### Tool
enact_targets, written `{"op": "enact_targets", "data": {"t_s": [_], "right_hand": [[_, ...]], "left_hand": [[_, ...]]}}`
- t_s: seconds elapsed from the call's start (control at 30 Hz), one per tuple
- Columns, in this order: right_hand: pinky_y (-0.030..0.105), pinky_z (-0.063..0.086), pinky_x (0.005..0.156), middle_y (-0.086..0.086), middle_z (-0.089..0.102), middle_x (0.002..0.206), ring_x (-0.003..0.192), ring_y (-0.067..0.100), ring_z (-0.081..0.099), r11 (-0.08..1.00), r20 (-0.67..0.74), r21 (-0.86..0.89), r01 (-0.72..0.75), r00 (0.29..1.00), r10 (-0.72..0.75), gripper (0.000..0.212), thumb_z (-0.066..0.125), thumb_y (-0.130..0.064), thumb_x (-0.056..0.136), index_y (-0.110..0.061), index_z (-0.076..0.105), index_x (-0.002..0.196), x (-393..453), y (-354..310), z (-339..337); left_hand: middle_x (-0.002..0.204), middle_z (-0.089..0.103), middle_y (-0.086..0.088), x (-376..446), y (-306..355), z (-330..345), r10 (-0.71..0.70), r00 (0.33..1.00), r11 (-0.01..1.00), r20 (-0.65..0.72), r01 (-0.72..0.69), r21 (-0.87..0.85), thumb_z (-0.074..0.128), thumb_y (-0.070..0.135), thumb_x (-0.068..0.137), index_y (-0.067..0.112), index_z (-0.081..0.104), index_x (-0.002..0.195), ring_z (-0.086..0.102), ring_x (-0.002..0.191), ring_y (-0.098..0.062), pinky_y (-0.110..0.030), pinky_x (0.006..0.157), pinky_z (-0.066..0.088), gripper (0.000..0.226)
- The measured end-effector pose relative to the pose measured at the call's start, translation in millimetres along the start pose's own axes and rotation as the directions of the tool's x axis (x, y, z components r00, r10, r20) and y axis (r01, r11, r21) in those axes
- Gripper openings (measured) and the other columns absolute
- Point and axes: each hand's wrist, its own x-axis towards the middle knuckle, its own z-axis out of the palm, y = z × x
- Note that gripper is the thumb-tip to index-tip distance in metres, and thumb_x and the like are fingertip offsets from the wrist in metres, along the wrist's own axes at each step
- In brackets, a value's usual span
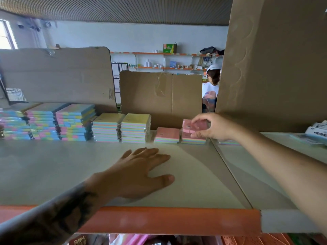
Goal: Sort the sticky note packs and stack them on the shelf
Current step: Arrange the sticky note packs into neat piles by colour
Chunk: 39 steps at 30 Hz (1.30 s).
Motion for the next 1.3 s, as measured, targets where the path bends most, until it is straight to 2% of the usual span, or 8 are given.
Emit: {"op": "enact_targets", "data": {"t_s": [0.2, 0.43, 0.67, 0.73, 0.9, 1.07, 1.2, 1.3], "right_hand": [[0.043, 0.05, 0.104, -0.018, 0.063, 0.112, 0.109, 0.017, 0.063, 0.998, 0.12, 0.011, -0.055, 0.991, 0.053, 0.07, 0.072, -0.095, 0.044, -0.055, 0.067, 0.101, 5, 12, 10], [0.046, 0.052, 0.101, -0.015, 0.066, 0.116, 0.107, 0.016, 0.064, 0.998, 0.137, 0.009, -0.068, 0.988, 0.066, 0.071, 0.075, -0.089, 0.05, -0.051, 0.065, 0.109, -3, 8, 12], [0.037, 0.041, 0.11, -0.023, 0.051, 0.131, 0.125, 0.009, 0.05, 0.979, 0.038, -0.201, 0.028, 0.999, -0.021, 0.075, 0.075, -0.079, 0.067, -0.049, 0.056, 0.132, -38, -11, -4], [0.028, 0.033, 0.112, -0.02, 0.046, 0.139, 0.135, 0.009, 0.043, 0.976, 0.025, -0.217, -0.011, 1.0, 0.017, 0.072, 0.073, -0.074, 0.074, -0.047, 0.054, 0.138, -61, -18, -11], [0.025, 0.025, 0.112, -0.012, 0.041, 0.156, 0.144, 0.014, 0.037, 0.943, -0.059, -0.301, -0.142, 0.99, 0.13, 0.065, 0.066, -0.068, 0.086, -0.046, 0.05, 0.145, -125, -17, -34], [0.048, 0.035, 0.116, -0.014, 0.043, 0.155, 0.142, 0.015, 0.04, 0.899, -0.109, -0.318, -0.3, 0.954, 0.28, 0.076, 0.048, -0.087, 0.08, -0.048, 0.046, 0.145, -195, 18, -66], [0.052, 0.035, 0.115, -0.016, 0.045, 0.153, 0.141, 0.013, 0.042, 0.86, -0.135, -0.328, -0.391, 0.92, 0.367, 0.082, 0.037, -0.095, 0.076, -0.047, 0.048, 0.141, -245, 57, -96], [0.052, 0.034, 0.115, -0.015, 0.047, 0.152, 0.14, 0.014, 0.043, 0.837, -0.177, -0.333, -0.434, 0.901, 0.396, 0.072, 0.046, -0.088, 0.082, -0.045, 0.052, 0.139, -273, 86, -122]], "left_hand": [[0.168, 0.011, 0.017, 1, 0, 1, 0.009, 1.0, 1.0, -0.024, -0.009, -0.002, 0.022, 0.093, 0.078, 0.053, 0.014, 0.155, 0.007, 0.154, -0.007, -0.047, 0.125, 0.011, 0.088], [0.168, 0.013, 0.015, 0, 3, -1, 0.007, 1.0, 1.0, -0.021, -0.007, -0.004, 0.032, 0.085, 0.088, 0.05, 0.018, 0.156, 0.006, 0.154, -0.006, -0.046, 0.125, 0.011, 0.078], [0.163, 0.026, 0.018, 11, 11, -6, 0.069, 0.996, 0.997, -0.062, -0.067, 0.032, 0.01, 0.094, 0.067, 0.048, 0.027, 0.153, 0.02, 0.151, -0.01, -0.048, 0.123, 0.015, 0.099], [0.161, 0.032, 0.018, 18, 23, -11, 0.105, 0.991, 0.994, -0.082, -0.101, 0.049, 0.016, 0.093, 0.076, 0.047, 0.03, 0.152, 0.026, 0.15, -0.012, -0.048, 0.122, 0.019, 0.09], [0.153, 0.048, 0.011, 47, 73, -23, 0.214, 0.974, 0.976, -0.076, -0.21, 0.05, 0.029, 0.083, 0.09, 0.043, 0.038, 0.151, 0.043, 0.142, -0.019, -0.046, 0.116, 0.033, 0.074], [0.152, 0.049, 0.009, 74, 143, -18, 0.336, 0.94, 0.941, -0.056, -0.331, 0.074, 0.031, 0.08, 0.092, 0.042, 0.038, 0.15, 0.047, 0.138, -0.02, -0.043, 0.112, 0.036, 0.07], [0.151, 0.05, 0.006, 95, 201, -9, 0.375, 0.925, 0.926, -0.058, -0.373, 0.053, 0.034, 0.079, 0.092, 0.042, 0.041, 0.148, 0.049, 0.136, -0.022, -0.038, 0.11, 0.038, 0.067], [0.148, 0.052, 0.007, 114, 245, -6, 0.37, 0.928, 0.929, -0.045, -0.369, 0.033, 0.034, 0.08, 0.092, 0.044, 0.041, 0.147, 0.052, 0.133, -0.022, -0.041, 0.109, 0.04, 0.067]]}}
